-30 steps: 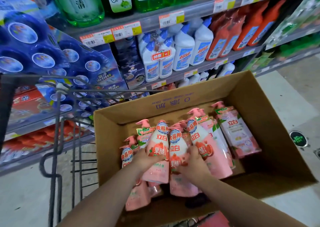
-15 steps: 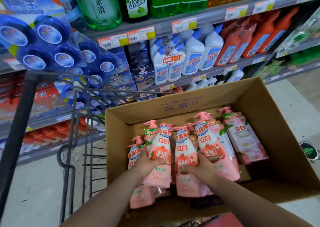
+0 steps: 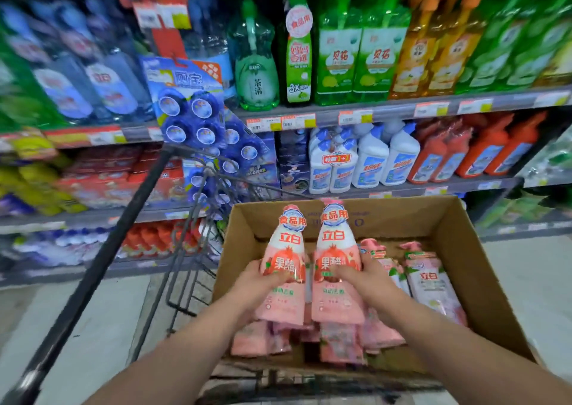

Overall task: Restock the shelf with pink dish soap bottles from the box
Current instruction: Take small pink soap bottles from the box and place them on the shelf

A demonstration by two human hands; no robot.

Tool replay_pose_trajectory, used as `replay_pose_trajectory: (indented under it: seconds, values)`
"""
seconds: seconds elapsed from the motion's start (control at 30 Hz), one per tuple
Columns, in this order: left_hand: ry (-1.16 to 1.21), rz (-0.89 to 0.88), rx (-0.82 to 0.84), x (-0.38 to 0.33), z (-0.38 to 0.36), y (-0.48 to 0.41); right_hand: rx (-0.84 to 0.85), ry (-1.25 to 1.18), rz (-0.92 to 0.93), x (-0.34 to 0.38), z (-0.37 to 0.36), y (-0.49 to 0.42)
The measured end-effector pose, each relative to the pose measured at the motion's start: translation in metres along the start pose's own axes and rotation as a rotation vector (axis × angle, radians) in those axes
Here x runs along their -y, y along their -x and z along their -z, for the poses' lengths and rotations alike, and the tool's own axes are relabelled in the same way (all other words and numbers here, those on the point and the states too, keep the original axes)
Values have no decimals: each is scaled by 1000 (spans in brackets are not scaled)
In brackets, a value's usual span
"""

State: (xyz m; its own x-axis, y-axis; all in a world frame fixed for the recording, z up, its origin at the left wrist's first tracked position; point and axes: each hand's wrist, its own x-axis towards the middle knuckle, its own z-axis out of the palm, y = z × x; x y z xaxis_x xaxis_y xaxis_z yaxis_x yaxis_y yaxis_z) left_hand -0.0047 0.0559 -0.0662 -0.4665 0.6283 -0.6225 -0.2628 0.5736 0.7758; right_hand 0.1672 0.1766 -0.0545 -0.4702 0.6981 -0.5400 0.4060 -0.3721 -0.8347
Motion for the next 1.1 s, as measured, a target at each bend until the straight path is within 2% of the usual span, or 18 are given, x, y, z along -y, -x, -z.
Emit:
replay_pose_trajectory:
  seconds: [0.27, 0.53, 0.63, 0.87, 1.1]
  values:
    - [116, -254, -186, -15, 19, 94, 126, 30, 242, 49, -10, 58]
    - [278, -352, -339, -11, 67, 184, 347, 46, 385, 93, -67, 109]
    - [307, -386, -447, -3, 96, 210, 453, 4, 433, 105, -97, 128]
    - [430, -455, -554, 20, 185, 268, 601, 80, 534, 127, -186, 167]
    - [438, -516, -667, 48, 310, 337, 723, 68, 625, 145, -339, 219]
